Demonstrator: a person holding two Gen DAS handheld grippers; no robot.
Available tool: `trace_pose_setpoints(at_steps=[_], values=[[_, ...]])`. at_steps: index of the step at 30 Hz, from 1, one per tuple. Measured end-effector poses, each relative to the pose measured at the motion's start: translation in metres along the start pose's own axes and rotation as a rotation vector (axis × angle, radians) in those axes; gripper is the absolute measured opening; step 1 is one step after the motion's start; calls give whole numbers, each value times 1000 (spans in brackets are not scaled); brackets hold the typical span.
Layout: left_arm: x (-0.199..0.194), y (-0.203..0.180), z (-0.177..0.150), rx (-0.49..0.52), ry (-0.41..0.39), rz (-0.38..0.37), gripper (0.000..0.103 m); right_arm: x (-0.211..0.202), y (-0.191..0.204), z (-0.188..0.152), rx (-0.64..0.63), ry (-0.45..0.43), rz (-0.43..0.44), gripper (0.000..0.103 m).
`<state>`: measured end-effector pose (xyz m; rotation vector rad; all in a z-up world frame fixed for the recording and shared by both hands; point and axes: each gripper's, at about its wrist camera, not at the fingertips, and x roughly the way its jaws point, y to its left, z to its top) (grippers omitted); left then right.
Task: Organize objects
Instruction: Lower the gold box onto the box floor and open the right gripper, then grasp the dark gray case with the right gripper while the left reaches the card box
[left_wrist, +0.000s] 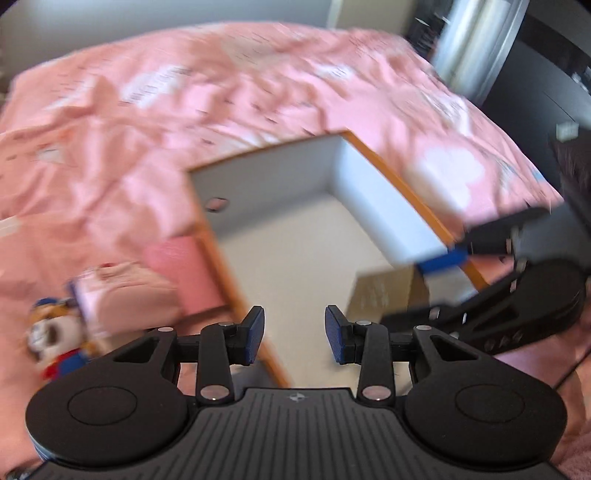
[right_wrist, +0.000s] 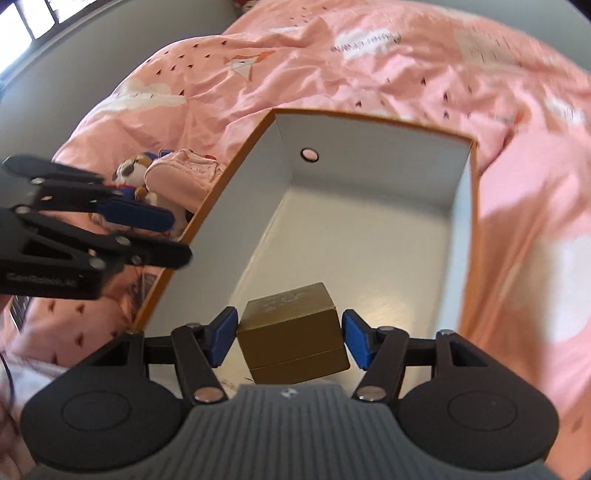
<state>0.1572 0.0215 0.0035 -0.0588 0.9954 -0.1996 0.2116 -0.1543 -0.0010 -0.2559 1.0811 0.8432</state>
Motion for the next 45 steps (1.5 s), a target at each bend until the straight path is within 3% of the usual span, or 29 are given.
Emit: trace_pose_setpoints(at_steps=[6,10,13,20,31,38,45], values=[[-7,39,-19,-123,-33,44,42,39,-1,-2,262,13,16,64],[-5,45,-28,-203,-49,86,42,56,-3,-9,417,-27,15,64],[1,50,-32,-250,-40,74,39,64,1,-11,483,-79,2,64],[13,64,-32,-289,-31,41,37,78,16,-17,481,18,42,64],[11,72,-42,-327,-26,41,37,75,13,-18,415,12,90,64],[11,68,-46,-331,-27,41,37,77,5,-21,441,17,71,41],[8,64,-48,-334,-44,45,37,73,8,-22,422,0,47,41]])
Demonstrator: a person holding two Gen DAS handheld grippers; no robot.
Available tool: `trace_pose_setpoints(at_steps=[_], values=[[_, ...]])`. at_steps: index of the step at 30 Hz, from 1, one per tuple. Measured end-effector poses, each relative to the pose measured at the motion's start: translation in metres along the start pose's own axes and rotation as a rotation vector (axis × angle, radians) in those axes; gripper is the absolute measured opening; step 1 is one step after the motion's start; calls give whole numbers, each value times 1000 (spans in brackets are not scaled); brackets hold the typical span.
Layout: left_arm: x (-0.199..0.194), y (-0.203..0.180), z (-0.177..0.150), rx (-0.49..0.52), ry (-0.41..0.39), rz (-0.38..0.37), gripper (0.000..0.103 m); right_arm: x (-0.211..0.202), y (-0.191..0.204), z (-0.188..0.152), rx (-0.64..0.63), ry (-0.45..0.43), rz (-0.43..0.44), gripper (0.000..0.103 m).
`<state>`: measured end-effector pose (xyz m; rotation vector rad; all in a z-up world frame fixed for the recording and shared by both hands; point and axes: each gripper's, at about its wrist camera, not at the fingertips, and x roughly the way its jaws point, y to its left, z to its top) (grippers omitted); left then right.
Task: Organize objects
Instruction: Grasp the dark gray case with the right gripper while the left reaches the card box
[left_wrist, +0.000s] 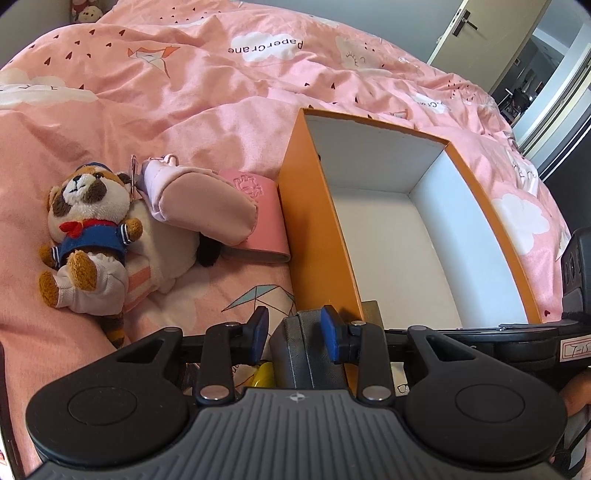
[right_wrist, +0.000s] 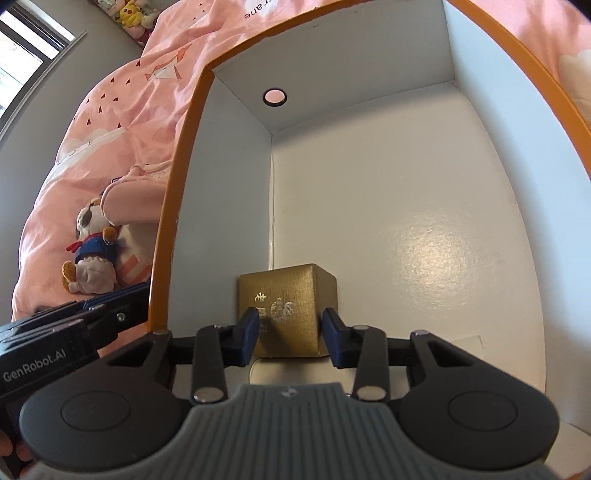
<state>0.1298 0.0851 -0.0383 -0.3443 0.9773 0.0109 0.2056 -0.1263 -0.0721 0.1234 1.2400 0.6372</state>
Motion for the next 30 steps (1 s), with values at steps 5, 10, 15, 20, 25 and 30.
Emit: trace_pose_setpoints(at_steps=[5,10,15,20,25,30], values=[[-12,-1,-4,5,-35,5,37,-27,22,-7,-117,-133,-80,43],[-29,-1,-8,12,-80,5,37,-58,51,-16,-235,-270,-85,50],[-47,5,-11,42,-102,33,37,-71,81,-27,-350,-327,-43,54],[-62,19,-17,89,-84,69,37,-68,114,-39,-543,-330,-50,54],[-66,30,-21,127,-2,57,37,-51,133,-44,-708,-244,-70,54],[-56,37,-22,148,80,21,37,-33,143,-44,-919,-72,-52,55]])
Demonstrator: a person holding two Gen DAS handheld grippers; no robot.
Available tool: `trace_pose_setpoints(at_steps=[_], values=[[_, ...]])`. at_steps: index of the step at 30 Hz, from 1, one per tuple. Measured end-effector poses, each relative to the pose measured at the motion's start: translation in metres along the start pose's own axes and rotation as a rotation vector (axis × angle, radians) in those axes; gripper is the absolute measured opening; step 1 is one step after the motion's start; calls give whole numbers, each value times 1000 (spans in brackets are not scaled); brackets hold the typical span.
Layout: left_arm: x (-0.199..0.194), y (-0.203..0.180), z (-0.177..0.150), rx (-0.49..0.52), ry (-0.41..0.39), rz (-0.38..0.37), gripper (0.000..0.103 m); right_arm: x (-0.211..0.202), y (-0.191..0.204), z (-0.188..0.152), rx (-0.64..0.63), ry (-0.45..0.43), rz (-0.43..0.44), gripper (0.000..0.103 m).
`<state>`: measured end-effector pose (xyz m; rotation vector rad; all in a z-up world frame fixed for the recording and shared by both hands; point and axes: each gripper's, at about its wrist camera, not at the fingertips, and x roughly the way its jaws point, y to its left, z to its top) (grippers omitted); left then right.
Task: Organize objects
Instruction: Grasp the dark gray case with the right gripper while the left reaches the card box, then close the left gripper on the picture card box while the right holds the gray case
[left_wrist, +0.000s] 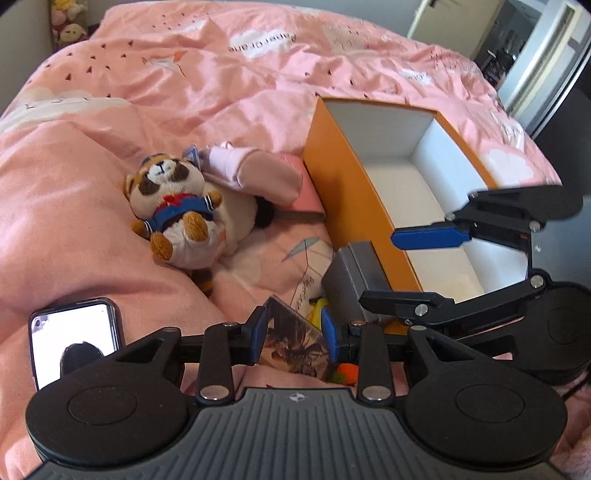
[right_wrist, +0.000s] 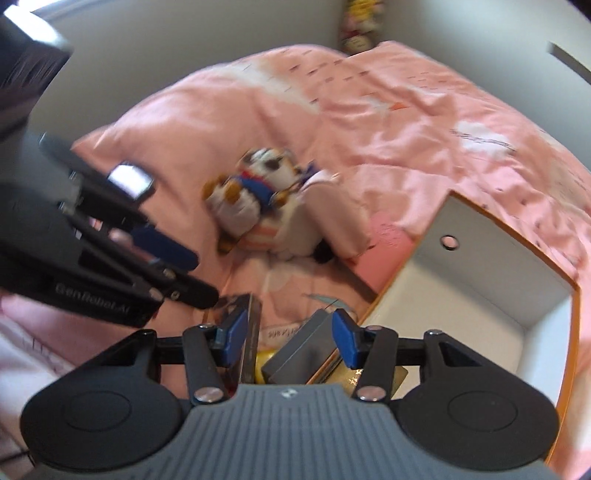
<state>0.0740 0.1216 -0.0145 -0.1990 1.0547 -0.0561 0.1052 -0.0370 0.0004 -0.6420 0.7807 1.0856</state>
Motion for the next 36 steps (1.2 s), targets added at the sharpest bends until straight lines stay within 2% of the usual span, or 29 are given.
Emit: trace_pose_setpoints(at_steps=[3,5,9,12,17,21,25,27,31,36], values=[[6,-3,-1,55,29,-1,37,7,0,5,-140,67,36,65],[11,-6,-1,92,57,-13,38,10,-2,8,-226,94,70,68],[23,-5,1,114,111,-18,44,19,-2,15,-412,160,135,80],[32,-3,5,123,137,-2,52,32,1,19,-531,217,153,83],[45,-4,11,135,168,16,59,52,3,20,-652,305,207,84],[52,-3,15,154,190,11,65,66,5,17,-711,354,214,85],[56,-4,15,160,202,-7,72,76,3,15,-716,361,228,82],[60,-3,15,132,223,-7,74,78,3,13,-717,356,232,79],[68,3,16,-21,239,25,74,74,2,10,-747,339,249,78],[79,0,20,-121,230,122,74,73,1,13,-761,337,272,78]])
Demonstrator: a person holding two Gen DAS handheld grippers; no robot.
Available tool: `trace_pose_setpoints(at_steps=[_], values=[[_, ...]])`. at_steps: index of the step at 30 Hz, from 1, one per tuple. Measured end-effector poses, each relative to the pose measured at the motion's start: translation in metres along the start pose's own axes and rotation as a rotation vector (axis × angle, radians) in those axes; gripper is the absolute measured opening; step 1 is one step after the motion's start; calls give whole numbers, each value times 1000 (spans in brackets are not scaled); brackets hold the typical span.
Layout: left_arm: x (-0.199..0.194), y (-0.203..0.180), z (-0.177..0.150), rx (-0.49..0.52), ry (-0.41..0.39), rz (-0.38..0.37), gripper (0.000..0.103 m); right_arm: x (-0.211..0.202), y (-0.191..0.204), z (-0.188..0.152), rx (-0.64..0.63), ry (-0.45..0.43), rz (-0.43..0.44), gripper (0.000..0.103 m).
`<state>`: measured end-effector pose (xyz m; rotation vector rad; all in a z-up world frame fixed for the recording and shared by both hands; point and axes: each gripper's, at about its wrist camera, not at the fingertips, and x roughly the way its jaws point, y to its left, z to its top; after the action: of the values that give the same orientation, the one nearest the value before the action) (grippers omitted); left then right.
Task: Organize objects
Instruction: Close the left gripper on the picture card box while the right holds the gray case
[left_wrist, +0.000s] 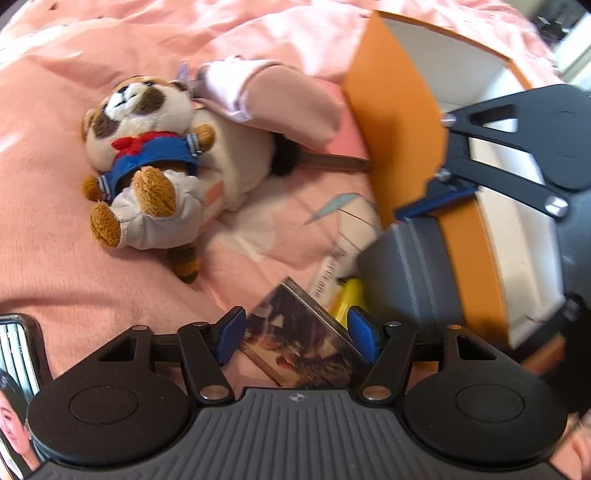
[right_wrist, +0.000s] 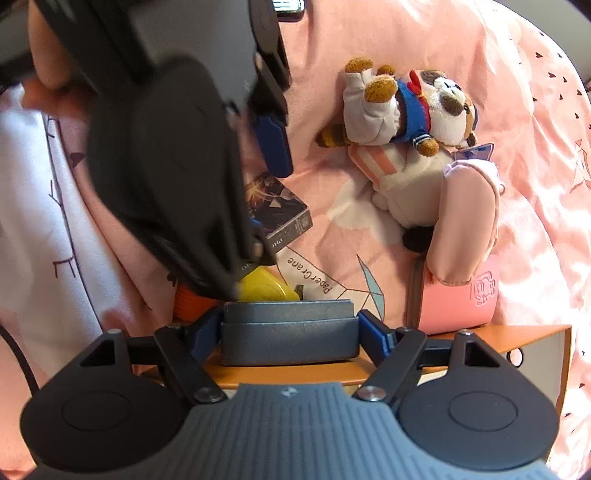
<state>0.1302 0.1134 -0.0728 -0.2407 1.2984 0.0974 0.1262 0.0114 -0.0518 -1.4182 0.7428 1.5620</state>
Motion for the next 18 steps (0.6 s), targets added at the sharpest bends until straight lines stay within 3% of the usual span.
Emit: trace_pose_setpoints(at_steps=[5,8,14,18], values=[[13,-7,1,-58,8,73,74,1,-2,-1,-11,-11,14,78],[22,-13,1,-71,0,117,79,4,-5,-2,9,-7,20,78],[26,-9,-1,-111,-20,106,85,7,-6,-6,19,-18,19,78],[21,-8,-5,-75,-19,128,74,4,-6,-6,13,-29,18,77]])
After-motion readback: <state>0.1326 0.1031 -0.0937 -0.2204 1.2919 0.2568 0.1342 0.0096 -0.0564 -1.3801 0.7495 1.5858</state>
